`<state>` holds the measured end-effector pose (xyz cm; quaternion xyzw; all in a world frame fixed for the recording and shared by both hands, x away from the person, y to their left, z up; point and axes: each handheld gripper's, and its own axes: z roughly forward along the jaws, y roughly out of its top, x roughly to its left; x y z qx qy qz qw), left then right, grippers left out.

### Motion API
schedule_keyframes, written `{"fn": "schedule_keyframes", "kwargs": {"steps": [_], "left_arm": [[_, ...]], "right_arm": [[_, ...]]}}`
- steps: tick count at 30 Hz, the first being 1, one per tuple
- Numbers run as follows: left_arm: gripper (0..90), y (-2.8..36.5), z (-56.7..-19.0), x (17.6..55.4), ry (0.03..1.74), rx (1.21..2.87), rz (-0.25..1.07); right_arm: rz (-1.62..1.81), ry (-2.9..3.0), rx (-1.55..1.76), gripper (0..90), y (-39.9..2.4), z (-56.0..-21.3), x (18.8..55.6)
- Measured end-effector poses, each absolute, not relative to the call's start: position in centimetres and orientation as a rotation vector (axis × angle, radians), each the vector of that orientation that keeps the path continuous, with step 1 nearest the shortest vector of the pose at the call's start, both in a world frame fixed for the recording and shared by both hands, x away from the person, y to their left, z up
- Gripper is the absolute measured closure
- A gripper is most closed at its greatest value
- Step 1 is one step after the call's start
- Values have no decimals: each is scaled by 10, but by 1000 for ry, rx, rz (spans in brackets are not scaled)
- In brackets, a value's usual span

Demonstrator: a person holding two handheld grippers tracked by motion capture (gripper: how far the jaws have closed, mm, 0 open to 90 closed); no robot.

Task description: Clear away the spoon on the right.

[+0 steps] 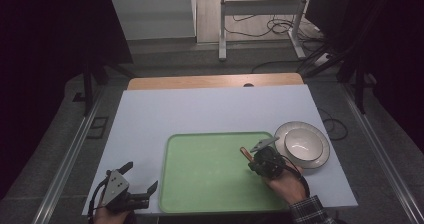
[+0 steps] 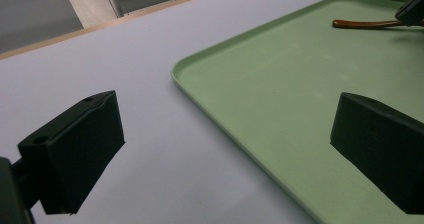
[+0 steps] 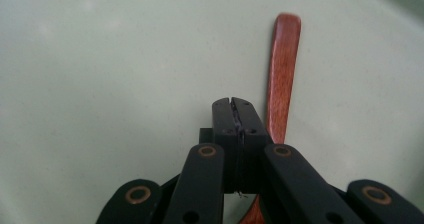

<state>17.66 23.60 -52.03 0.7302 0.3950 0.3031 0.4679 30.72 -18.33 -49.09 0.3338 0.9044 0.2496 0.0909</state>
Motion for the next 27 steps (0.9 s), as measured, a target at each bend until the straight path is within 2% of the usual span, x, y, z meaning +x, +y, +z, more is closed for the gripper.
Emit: {"fn": "schedule_keyframes", "kwargs": {"steps": [27], "left_arm": [[6, 234, -520, 177, 959, 1805, 750]], "right_arm": [[675, 2608, 1140, 894, -208, -497, 321]]}}
